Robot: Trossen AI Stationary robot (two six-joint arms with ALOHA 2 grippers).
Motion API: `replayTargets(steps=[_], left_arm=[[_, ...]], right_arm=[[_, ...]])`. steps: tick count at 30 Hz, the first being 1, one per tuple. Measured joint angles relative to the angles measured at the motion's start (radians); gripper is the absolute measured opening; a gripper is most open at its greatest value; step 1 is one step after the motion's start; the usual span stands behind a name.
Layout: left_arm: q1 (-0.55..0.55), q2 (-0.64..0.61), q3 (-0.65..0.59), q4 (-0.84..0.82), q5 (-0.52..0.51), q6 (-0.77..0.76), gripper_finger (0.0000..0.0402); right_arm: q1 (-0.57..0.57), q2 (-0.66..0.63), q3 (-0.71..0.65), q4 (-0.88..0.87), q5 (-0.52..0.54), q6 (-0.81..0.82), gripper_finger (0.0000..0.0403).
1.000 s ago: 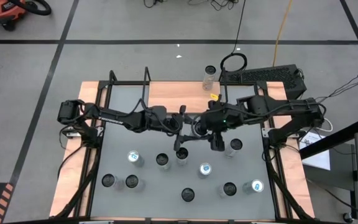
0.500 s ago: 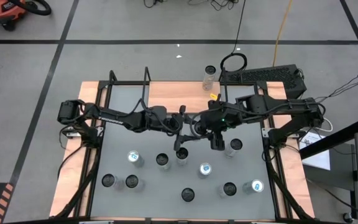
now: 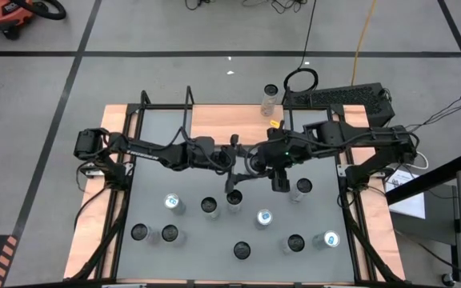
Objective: Place canned beverage on shelf
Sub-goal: Put the top white yellow soda can on the shelf aligned with the white yellow soda can
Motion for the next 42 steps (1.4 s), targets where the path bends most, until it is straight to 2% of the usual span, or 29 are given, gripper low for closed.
replayTargets(steps=[6,10,16,24,33,42], left_arm=[[-0.002,0.000,0.000,0.002,-0.049,0.000,0.0335],[-0.005,-0.002,0.000,0.003,-0.098,0.000,0.0337],[-0.005,-0.009,0.000,-0.002,-0.115,0.000,0.0338],[-0.004,-0.045,0.000,-0.062,-0.223,0.000,0.0338],[-0.012,-0.097,0.000,-0.177,-0.229,0.001,0.0338],[-0.017,-0.094,0.000,-0.217,-0.229,-0.023,0.0338]], right_arm=[[-0.020,-0.003,0.000,-0.030,-0.002,-0.001,0.0179],[-0.050,-0.006,0.000,-0.071,-0.007,-0.002,0.0178],[-0.082,-0.022,-0.002,-0.106,-0.007,-0.001,0.0178],[-0.097,-0.035,-0.002,-0.157,-0.008,0.014,0.0178],[-0.107,-0.075,-0.042,-0.131,-0.006,-0.043,0.0178],[-0.216,-0.171,-0.174,-0.033,-0.007,-0.088,0.0168]])
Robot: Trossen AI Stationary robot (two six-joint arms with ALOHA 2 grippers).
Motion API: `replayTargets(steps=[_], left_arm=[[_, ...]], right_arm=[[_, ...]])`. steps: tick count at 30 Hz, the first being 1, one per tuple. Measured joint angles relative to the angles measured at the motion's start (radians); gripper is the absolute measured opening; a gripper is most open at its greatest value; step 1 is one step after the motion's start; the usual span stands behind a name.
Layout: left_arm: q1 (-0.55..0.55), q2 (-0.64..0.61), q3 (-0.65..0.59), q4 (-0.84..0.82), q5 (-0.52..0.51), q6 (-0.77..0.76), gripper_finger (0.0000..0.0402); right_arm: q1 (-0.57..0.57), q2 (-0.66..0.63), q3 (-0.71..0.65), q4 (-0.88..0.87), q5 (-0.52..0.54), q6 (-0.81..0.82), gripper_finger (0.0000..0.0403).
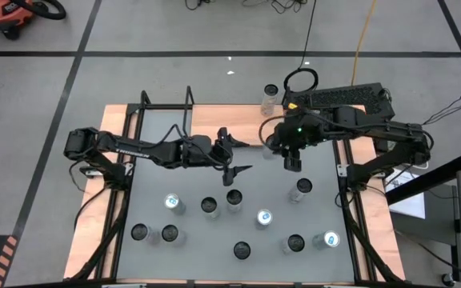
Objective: Place canned beverage on shelf
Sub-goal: Put the top white yellow soda can on the shelf aligned with the white yellow soda can
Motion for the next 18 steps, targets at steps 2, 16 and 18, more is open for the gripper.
replayTargets(steps=[2,16,18], left_arm=[[-0.003,0.000,0.000,0.006,0.000,-0.003,0.0338],[-0.058,0.000,0.000,-0.008,0.000,-0.029,0.0338],[-0.063,0.000,0.000,-0.014,0.000,-0.029,0.0338]], right_arm=[[-0.023,-0.011,-0.016,0.004,-0.001,-0.008,0.0168],[-0.239,-0.017,-0.027,0.063,-0.189,-0.143,0.0166],[-0.283,-0.017,-0.027,0.064,-0.240,-0.167,0.0166]])
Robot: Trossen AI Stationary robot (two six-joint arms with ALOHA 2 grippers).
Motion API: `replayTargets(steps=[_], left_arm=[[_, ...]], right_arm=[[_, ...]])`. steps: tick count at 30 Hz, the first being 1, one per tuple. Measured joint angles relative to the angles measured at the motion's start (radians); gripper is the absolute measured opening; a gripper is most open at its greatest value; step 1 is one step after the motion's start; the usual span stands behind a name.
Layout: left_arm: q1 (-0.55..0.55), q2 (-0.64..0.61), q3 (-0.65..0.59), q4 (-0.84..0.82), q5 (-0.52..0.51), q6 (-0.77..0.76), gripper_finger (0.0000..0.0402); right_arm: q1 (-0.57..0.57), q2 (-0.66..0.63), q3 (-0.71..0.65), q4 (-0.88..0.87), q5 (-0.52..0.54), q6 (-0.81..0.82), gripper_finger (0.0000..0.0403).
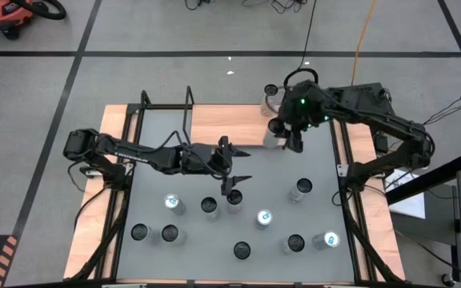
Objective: Place canned beverage on shelf
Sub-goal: Put the top white yellow soda can on the shelf aligned with the white yellow soda can
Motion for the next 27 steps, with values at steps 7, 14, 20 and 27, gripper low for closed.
replayTargets(steps=[7,14,20,27], left_arm=[[-0.011,0.000,0.000,-0.045,0.000,-0.001,0.0338],[-0.011,0.000,0.000,-0.061,0.000,-0.026,0.0338],[-0.014,0.000,0.000,-0.061,0.000,-0.026,0.0338],[-0.014,0.000,0.000,-0.059,0.000,-0.026,0.0338]], right_arm=[[-0.134,0.000,0.000,0.030,-0.102,-0.072,0.0166],[-0.225,0.001,-0.047,0.062,-0.180,-0.146,0.0166],[-0.297,0.001,-0.155,0.157,-0.233,-0.170,0.0166],[-0.353,0.023,-0.206,0.259,-0.235,-0.174,0.0166]])
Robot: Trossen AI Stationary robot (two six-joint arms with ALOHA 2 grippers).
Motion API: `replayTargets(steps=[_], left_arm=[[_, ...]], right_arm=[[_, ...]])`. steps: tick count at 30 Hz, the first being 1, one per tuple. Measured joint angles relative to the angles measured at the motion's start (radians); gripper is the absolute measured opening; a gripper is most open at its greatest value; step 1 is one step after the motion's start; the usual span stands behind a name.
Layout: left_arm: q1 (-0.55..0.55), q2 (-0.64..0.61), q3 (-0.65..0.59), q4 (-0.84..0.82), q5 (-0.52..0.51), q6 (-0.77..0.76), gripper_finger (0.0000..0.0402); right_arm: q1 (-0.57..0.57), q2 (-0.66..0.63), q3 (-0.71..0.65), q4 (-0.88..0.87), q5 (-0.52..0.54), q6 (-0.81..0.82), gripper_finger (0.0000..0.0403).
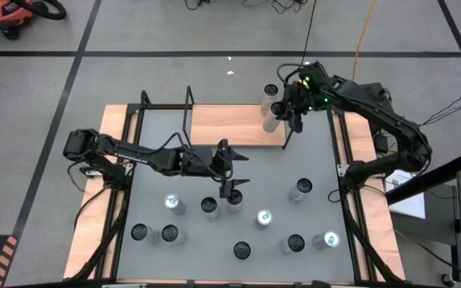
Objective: Place canned beverage on shelf
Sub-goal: Put the top white yellow soda can on the shelf aligned with the white yellow soda can
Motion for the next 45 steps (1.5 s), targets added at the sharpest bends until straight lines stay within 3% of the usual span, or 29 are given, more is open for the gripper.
replayTargets(steps=[13,26,36,45], left_arm=[[0.000,0.000,0.000,-0.002,0.000,0.000,0.0338],[0.000,0.000,0.000,-0.001,0.000,0.007,0.0338],[0.000,0.000,0.000,0.005,0.000,0.008,0.0338],[0.000,0.000,0.000,0.005,0.000,0.007,0.0338]], right_arm=[[-0.053,0.134,0.007,0.002,0.000,-0.055,0.0166],[-0.058,0.134,0.010,0.065,0.000,-0.067,0.0166],[-0.076,0.133,0.072,0.039,-0.077,-0.076,0.0166],[-0.091,0.136,0.078,0.000,-0.078,-0.119,0.0166]])
